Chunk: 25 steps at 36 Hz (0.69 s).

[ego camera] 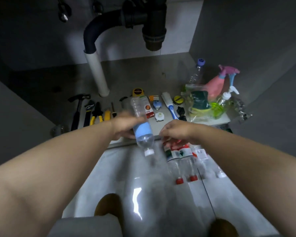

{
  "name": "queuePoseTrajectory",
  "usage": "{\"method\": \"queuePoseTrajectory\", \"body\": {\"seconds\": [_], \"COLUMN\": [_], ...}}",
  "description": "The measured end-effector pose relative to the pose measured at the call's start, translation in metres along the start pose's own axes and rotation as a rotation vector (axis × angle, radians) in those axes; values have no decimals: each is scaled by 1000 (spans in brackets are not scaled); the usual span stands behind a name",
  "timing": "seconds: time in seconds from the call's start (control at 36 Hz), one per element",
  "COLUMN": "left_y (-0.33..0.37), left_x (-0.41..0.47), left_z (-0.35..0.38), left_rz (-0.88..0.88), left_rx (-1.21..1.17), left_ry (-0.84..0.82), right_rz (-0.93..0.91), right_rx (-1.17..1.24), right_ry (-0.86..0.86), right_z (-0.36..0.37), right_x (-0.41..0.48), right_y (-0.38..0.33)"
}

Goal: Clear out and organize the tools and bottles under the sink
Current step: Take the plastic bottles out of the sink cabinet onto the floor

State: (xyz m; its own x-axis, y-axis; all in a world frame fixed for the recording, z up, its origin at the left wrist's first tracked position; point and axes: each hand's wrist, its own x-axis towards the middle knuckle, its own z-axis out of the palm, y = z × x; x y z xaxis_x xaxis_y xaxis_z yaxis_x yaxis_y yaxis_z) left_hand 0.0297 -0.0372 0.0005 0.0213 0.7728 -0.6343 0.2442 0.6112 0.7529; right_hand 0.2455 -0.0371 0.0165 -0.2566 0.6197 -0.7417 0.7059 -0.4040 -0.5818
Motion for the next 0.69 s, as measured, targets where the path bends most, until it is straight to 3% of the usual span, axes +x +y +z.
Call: {"method": "queuePoseTrajectory", "body": {"seconds": [0.11,0.19,0.33,0.53,0.69], "left_y": [-16,-42,-91,-111,-106], "left_x": [-20,-28,-25,11,43], "left_z": [40,71,114,143,149], "left_rz": [-93,-169,-246,-235,-227], "left_rx": [196,190,107,228,379], "left_ry": [-245,-310,-192,34,175], "right_rz": [-8,3,84,56,65], "right_rx": [-390,-585,-520,-720,-745], "right_ry": [121,112,48,0,-47], "right_z": [-26,-32,-31,-10,-2], "right_x": [-21,-32,-33,-23,-12], "right_y": [24,46,82,101,109]}}
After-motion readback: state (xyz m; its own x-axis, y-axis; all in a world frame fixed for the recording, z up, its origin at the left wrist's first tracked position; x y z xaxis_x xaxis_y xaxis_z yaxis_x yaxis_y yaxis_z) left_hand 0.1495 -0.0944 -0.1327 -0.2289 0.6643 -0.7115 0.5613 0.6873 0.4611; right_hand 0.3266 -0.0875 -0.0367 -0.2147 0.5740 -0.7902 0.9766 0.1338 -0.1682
